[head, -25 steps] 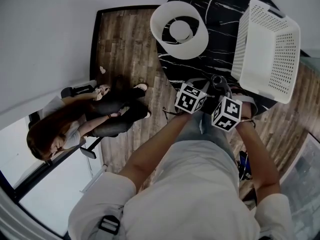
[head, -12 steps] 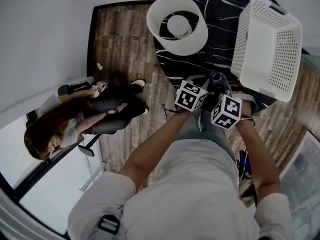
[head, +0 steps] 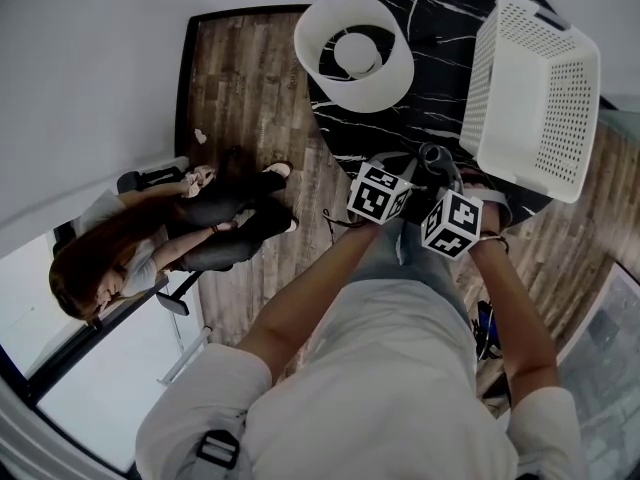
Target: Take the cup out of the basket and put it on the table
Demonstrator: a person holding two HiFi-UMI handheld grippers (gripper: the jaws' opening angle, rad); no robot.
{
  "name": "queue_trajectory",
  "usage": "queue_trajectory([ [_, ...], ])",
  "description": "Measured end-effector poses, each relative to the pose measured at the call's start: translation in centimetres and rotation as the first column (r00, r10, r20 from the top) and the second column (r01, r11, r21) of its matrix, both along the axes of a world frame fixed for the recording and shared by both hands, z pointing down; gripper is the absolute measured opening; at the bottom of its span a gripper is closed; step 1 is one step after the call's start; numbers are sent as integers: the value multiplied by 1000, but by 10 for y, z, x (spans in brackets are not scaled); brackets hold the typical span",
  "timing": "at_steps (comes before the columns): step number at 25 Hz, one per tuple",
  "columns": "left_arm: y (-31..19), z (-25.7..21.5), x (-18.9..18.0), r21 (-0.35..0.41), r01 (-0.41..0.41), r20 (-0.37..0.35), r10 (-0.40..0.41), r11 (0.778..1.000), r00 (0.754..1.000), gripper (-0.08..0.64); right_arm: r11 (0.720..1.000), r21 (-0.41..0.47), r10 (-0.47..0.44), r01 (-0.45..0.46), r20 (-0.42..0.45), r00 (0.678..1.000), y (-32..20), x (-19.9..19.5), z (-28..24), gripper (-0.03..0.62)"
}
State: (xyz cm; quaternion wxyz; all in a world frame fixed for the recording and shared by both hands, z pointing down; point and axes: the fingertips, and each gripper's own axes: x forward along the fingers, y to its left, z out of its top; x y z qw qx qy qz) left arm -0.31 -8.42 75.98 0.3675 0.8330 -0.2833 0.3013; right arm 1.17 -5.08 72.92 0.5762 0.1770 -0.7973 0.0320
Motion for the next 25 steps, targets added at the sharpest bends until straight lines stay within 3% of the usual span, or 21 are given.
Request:
queue_trajectory([
  [11,-5,-25,-14,39,32,-4,-32,999,999,5,998,28,52,-54,56,997,3,2,-26,25],
  [18,-10,-63,-22,112,27,-15,-25,993,1000,5,989,86,107,-118,127,986,-2,6,-62,25],
  [25,-10,-128,-9,200,34,-89,-16,979,996,5,959,162,187,-234,262,947,-14,15,-120,23],
])
